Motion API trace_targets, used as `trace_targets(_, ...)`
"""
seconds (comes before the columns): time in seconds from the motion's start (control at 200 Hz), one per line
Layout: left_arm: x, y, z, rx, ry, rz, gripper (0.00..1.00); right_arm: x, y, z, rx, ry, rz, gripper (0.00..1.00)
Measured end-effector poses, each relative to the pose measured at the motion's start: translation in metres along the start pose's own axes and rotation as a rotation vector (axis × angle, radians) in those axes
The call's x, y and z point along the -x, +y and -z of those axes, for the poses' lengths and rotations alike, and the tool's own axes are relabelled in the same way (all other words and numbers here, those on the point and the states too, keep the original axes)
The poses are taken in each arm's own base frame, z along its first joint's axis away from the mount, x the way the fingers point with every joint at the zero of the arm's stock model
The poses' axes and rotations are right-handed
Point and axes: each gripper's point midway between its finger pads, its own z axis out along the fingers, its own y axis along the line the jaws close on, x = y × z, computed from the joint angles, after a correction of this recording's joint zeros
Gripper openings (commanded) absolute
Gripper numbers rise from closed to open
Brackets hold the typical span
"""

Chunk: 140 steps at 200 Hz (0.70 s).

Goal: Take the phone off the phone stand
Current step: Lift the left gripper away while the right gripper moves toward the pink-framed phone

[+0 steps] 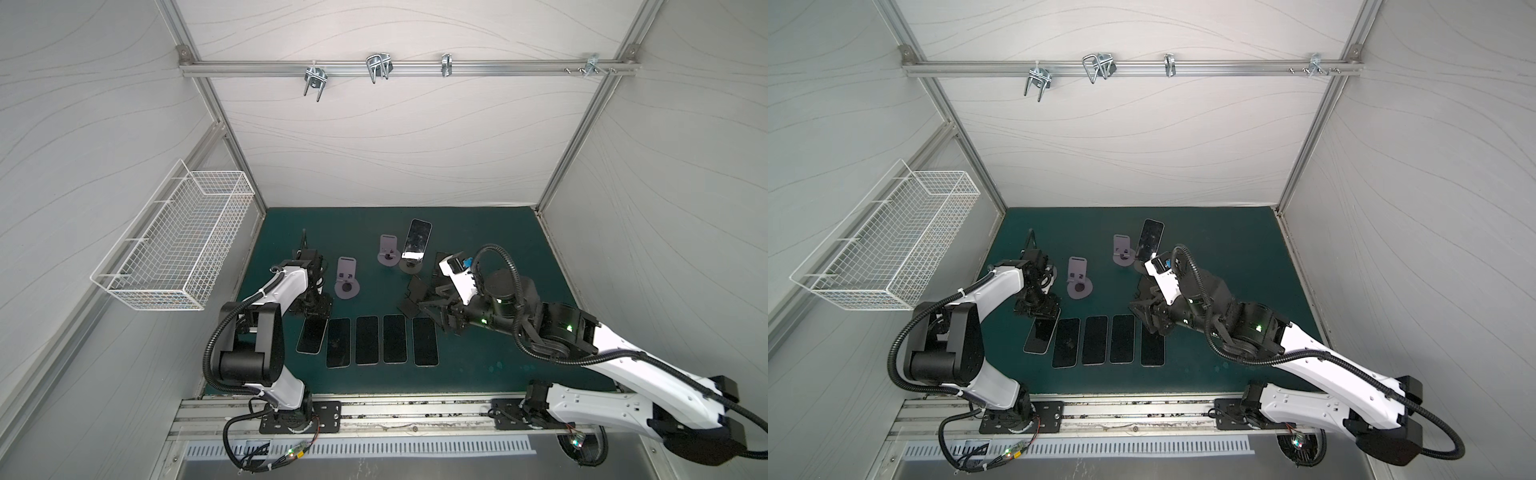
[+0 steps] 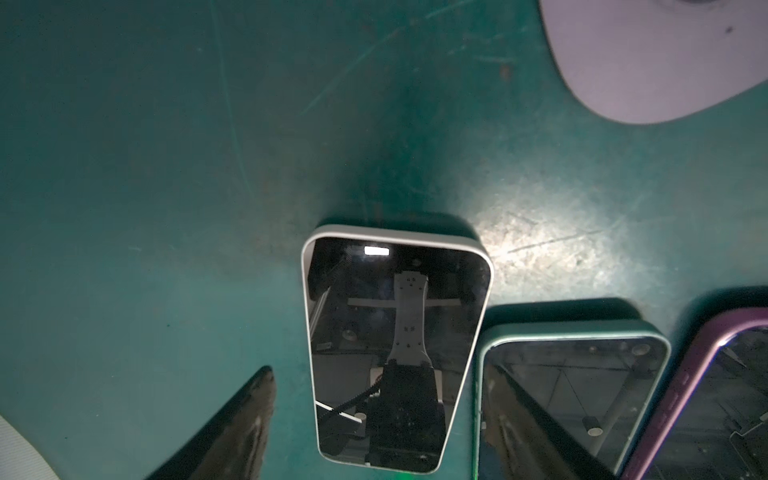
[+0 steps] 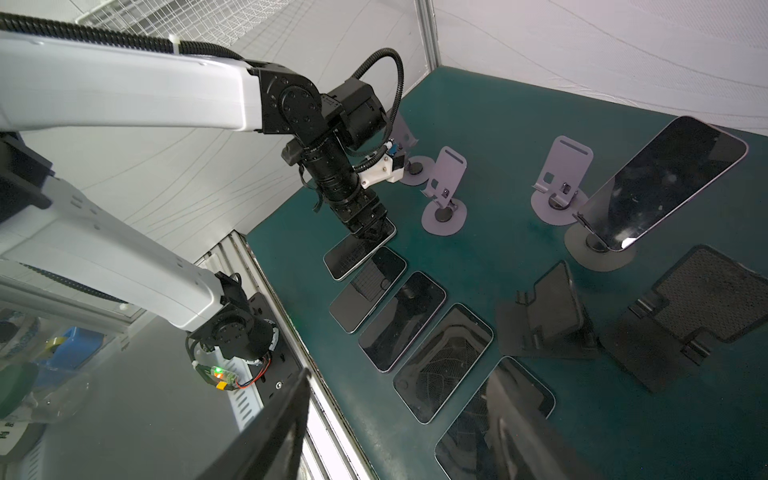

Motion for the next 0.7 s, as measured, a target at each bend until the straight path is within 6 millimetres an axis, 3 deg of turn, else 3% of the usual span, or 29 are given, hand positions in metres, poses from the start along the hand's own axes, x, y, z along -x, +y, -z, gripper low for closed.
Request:
trace_targets(0.245, 0.004, -0.002, 0.012, -0.015, -0.049, 0.002, 0.80, 0.001, -0.002, -0.003, -0.017, 0.004, -0.015, 0.69)
trace_targets(0.7, 0.037, -0.005, 0.104, -0.068, -0.379, -0.001, 0.77, 0.004, -0.020, -0.008, -0.124, 0.000, -0.039, 0.71)
